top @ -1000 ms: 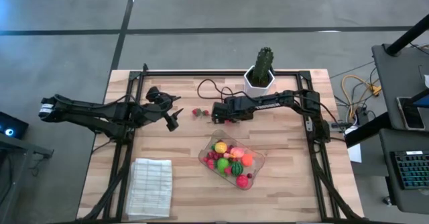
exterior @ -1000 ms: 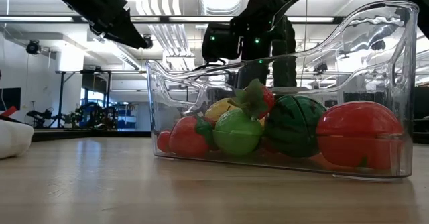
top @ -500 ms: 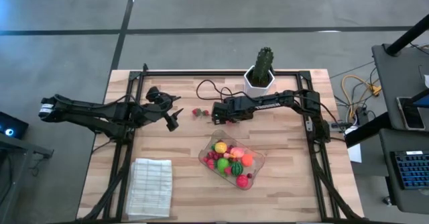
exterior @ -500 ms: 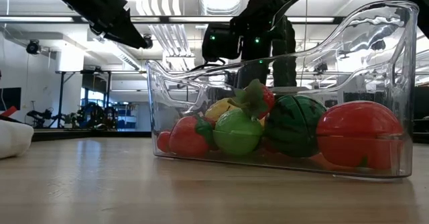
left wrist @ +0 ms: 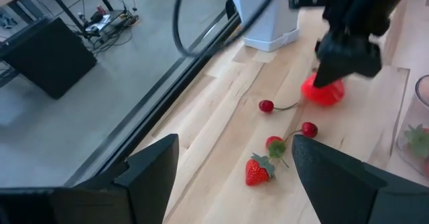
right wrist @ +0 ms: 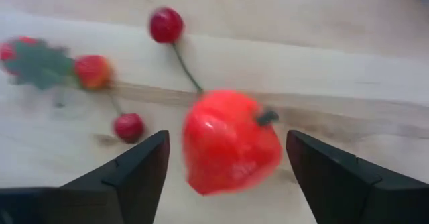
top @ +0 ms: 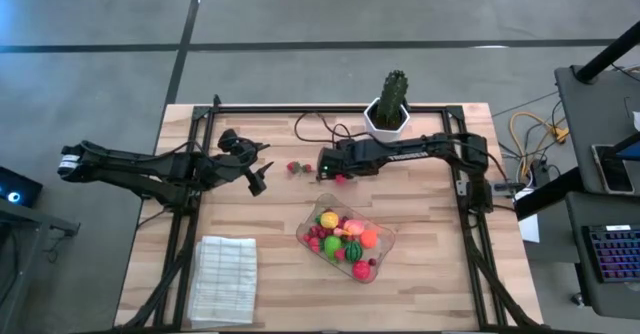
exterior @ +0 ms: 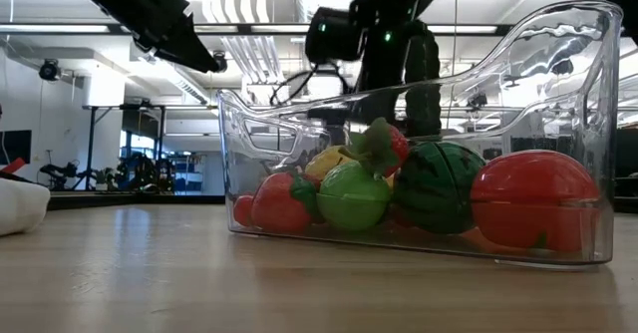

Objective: Pick and placing Produce into tupperware
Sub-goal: Put the red apple into the transparent bin

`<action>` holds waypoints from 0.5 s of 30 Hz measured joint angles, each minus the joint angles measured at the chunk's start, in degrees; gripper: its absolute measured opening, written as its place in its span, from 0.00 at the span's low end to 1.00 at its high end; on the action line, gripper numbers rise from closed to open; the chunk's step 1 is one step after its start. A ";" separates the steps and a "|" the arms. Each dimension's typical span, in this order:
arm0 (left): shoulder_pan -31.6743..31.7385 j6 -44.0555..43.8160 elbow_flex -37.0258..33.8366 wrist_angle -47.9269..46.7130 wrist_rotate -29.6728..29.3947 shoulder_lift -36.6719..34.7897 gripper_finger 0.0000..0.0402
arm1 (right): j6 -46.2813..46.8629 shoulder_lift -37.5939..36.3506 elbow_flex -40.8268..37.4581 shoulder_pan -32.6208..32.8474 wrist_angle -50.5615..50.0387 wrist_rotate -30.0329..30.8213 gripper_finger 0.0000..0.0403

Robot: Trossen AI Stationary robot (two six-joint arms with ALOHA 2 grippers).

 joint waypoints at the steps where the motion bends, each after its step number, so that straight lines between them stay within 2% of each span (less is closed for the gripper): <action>1: 0.00 0.33 0.00 0.01 0.01 0.00 0.69 | 0.49 -0.81 0.00 0.34 -0.10 0.51 0.71; 9: 0.00 1.20 -0.04 0.25 0.04 0.00 0.69 | 2.07 -2.68 -0.02 2.75 -3.00 2.81 0.63; 15: -0.02 -3.78 -0.07 0.75 0.29 0.02 0.69 | 3.54 -0.76 -0.59 2.74 -3.17 -2.35 0.71</action>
